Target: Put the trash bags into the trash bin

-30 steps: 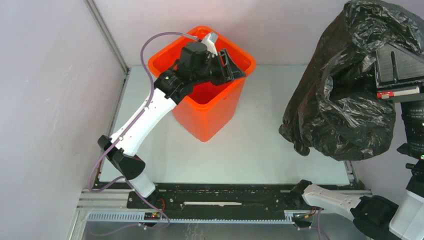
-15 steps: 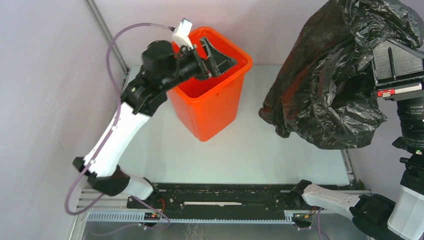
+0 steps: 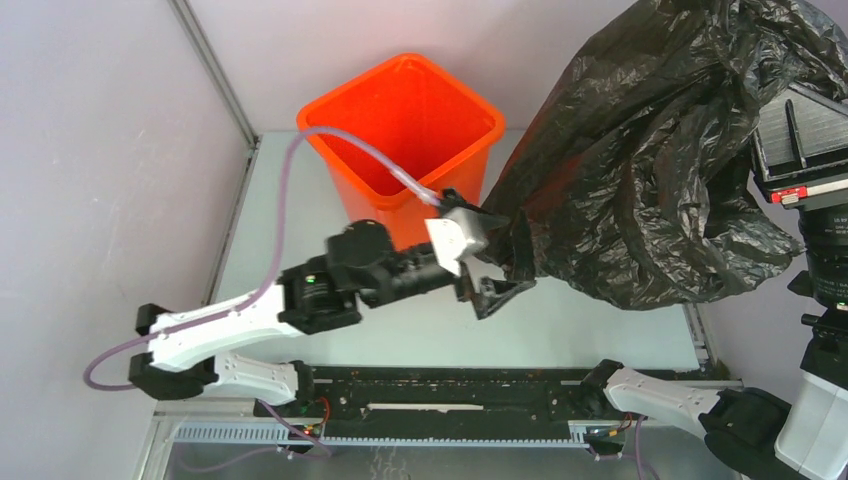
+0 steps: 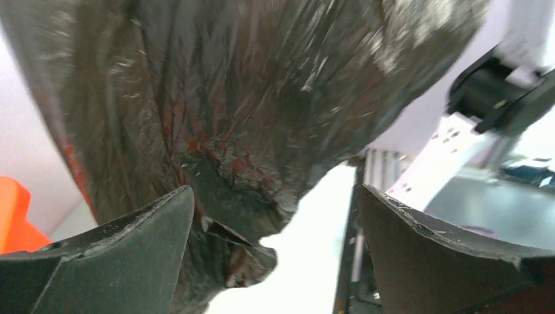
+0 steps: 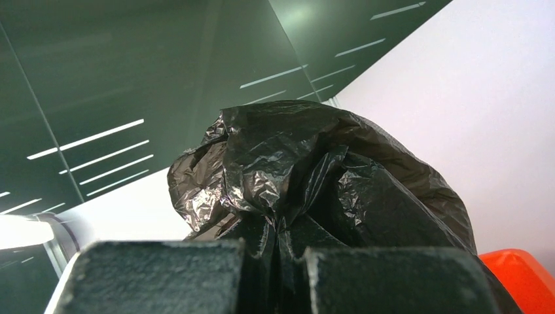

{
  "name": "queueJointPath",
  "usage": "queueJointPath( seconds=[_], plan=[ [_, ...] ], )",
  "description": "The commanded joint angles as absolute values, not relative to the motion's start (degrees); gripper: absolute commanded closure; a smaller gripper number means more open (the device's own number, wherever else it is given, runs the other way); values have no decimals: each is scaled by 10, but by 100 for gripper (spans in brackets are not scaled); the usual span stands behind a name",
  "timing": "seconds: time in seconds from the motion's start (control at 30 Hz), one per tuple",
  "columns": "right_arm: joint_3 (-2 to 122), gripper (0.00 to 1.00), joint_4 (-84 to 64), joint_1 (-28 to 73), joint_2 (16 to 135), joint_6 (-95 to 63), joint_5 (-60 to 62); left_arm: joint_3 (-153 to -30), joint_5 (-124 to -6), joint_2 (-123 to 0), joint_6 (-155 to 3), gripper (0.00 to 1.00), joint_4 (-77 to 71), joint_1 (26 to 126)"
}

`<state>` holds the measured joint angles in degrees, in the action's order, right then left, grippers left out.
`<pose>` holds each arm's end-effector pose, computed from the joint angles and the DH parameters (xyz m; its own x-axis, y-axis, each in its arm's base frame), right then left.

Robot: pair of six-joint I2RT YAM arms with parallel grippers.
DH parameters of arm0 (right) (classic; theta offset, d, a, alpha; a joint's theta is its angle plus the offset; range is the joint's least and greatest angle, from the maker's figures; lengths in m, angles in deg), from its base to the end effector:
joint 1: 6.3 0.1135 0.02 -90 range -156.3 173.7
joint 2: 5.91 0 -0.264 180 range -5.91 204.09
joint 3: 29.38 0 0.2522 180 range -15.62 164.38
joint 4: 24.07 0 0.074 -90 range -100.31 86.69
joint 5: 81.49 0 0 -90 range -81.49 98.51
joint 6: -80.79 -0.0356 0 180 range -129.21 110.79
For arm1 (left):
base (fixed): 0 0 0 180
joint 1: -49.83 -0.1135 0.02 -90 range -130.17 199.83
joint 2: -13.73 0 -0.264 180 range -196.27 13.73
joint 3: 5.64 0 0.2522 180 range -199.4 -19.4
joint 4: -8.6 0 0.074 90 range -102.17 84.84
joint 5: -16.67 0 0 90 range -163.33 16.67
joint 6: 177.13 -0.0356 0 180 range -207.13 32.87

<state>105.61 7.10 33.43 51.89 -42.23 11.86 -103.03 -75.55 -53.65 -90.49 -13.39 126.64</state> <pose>0.0100 0.0056 0.6616 0.1333 0.8182 -0.5593 -0.8104 0.4149 0.4137 0.0573 -0.2386 0.4986 0.0883 -0.1201 -0.9888 0.9606 0.2729 0.0526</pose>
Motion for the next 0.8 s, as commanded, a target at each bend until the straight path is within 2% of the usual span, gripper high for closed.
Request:
queueJointPath(
  seconds=[0.0,0.17,0.27,0.33,0.43,0.53,0.7,0.77],
  plan=[
    [1070,100,53,333,525,-447,109,-1028,-850,-594,-1042,0,-83,1298],
    [1074,100,49,333,526,-456,105,-1016,-899,-666,-1087,0,15,1311],
    [1084,100,59,333,528,-463,98,-1056,-919,-702,-1105,2,21,1311],
    [1078,100,61,333,521,-467,100,-1093,-961,-728,-1113,17,10,1311],
    [1064,100,61,333,509,-464,102,-1133,-1042,-741,-1125,51,22,1311],
    [1057,100,54,333,501,-456,92,-1175,-1089,-737,-1160,74,26,1310],
    [1060,100,12,333,519,-460,29,-1314,-1151,-752,-1189,87,-16,1294],
    [1067,100,-2,333,537,-473,10,-1365,-1164,-759,-1198,89,-33,1278]
  ],
)
